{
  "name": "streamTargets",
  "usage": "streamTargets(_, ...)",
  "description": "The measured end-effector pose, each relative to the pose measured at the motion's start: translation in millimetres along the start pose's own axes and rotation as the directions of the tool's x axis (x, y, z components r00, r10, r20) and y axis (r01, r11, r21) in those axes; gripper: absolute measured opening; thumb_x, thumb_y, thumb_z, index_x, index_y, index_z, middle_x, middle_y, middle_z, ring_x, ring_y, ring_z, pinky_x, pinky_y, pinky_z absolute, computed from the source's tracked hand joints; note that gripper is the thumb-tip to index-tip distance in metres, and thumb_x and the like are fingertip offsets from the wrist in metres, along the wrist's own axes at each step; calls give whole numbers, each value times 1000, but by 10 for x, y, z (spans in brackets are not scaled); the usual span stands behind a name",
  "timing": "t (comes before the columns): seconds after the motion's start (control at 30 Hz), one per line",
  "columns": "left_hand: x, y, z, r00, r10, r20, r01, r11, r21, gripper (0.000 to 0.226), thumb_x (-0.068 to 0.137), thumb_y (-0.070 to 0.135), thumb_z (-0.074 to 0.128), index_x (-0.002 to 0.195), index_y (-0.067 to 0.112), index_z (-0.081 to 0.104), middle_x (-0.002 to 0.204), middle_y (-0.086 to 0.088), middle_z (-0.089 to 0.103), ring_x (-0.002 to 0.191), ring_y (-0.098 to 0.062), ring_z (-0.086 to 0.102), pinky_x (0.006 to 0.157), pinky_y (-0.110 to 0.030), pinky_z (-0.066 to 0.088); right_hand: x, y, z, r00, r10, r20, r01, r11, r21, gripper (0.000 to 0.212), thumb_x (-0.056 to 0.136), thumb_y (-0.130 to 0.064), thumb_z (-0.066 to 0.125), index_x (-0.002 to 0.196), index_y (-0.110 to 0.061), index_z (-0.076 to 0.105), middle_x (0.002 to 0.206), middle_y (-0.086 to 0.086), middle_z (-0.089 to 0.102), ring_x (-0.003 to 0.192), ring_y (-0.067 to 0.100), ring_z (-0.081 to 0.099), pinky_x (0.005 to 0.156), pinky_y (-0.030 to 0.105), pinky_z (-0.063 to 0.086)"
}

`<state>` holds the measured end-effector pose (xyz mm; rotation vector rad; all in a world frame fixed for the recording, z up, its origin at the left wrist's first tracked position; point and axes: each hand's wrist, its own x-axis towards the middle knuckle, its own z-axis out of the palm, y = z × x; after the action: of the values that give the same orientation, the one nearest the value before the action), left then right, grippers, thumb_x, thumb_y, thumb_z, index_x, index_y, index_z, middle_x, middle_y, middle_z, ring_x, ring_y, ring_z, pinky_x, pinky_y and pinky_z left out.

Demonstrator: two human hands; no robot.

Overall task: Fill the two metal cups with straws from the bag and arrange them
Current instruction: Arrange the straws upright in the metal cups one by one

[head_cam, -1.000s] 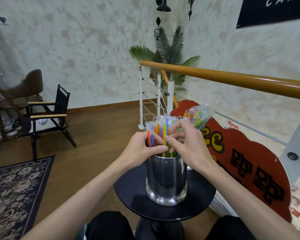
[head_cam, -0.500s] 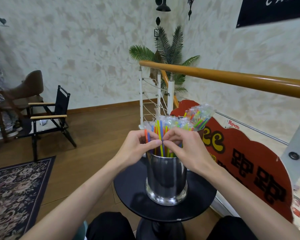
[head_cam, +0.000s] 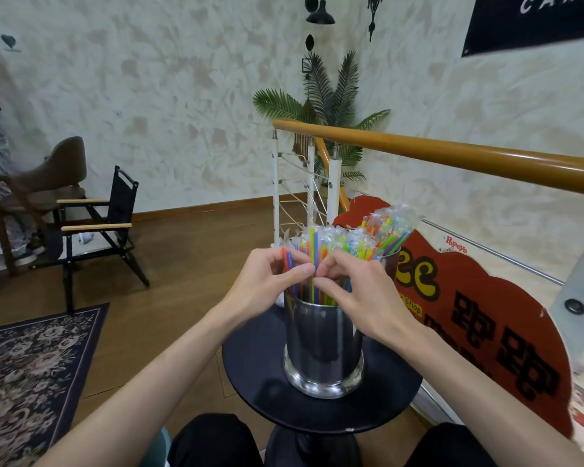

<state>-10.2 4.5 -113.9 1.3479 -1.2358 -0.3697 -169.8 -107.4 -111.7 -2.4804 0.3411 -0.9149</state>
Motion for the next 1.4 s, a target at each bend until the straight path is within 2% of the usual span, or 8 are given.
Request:
streamTargets(0.17, 20, 9, 30, 999, 7, -31, -8, 1000, -23, 6, 90, 13, 72, 94, 12, 76, 81, -7, 75, 74, -14, 70, 74, -25, 56, 9, -43, -18, 997, -40, 66, 37, 998, 54, 11, 96, -11, 68, 97, -21, 67, 91, -20, 68, 91, -3, 65, 79, 12, 51)
streamTargets(0.33, -4, -6, 23, 998, -7, -63, 6, 1000, -8, 9, 93, 16, 69, 89, 17, 77, 79, 3, 74, 76, -6, 67, 74, -21, 52, 34, -92, -57, 997, -62, 41, 58, 995, 85, 13, 97, -9, 66, 103, -16, 75, 92, -18, 70, 82, -11, 62, 71, 5, 43)
streamTargets(0.67, -40, 42, 6, 992, -55, -114, 53, 998, -21, 17, 100, 17, 60, 93, 15, 75, 81, 13, 74, 75, 2, 65, 73, -13, 49, 163, -77, -140, 981, -194, -27, 192, 980, -58, 36, 93, 4, 59, 117, -18, 75, 108, -8, 74, 101, 1, 64, 94, 20, 49)
streamTargets(0.87, -34, -57, -38, 990, -101, -101, 108, 992, 72, 9, 96, 16, 68, 99, 15, 76, 103, -1, 74, 101, -23, 69, 92, -41, 58, 445, -94, -350, 925, -323, -199, 275, 932, -237, 33, 82, 4, 77, 111, -11, 74, 98, -12, 62, 89, -2, 52, 83, 9, 45)
streamTargets(0.97, -38, -52, -35, 991, -90, -98, 98, 992, 79, 5, 92, 10, 72, 92, 13, 76, 95, -6, 75, 90, -27, 69, 87, -42, 56, 529, -164, -409, 890, -351, -293, 295, 930, -218, 24, 84, 3, 75, 105, -9, 75, 93, 1, 69, 82, 11, 62, 77, 23, 53)
streamTargets(1.13, -71, -35, -34, 991, -95, -96, 101, 993, 60, 8, 89, 7, 74, 87, 14, 74, 91, -2, 73, 79, -10, 65, 74, -20, 53, 512, -335, -424, 889, -232, -395, 248, 969, -12, 9, 95, -10, 67, 101, -8, 74, 89, 1, 75, 78, 9, 70, 72, 29, 58)
streamTargets(1.27, -81, -55, -35, 991, -94, -100, 99, 994, 46, 5, 88, 6, 75, 90, 10, 72, 94, -6, 74, 82, -14, 67, 75, -21, 55, 367, -489, -372, 940, -7, -341, 83, 974, 211, 18, 98, -22, 67, 92, -6, 73, 73, -4, 74, 62, 8, 70, 55, 16, 51)
streamTargets(1.4, -88, -87, -57, 989, -99, -105, 102, 994, 23, 10, 90, 8, 74, 89, 17, 70, 92, -5, 73, 86, -17, 67, 81, -28, 56, 256, -412, -230, 970, 117, -214, -79, 981, 179, 16, 96, -28, 69, 88, -14, 74, 62, -5, 71, 53, 1, 64, 57, 11, 46)
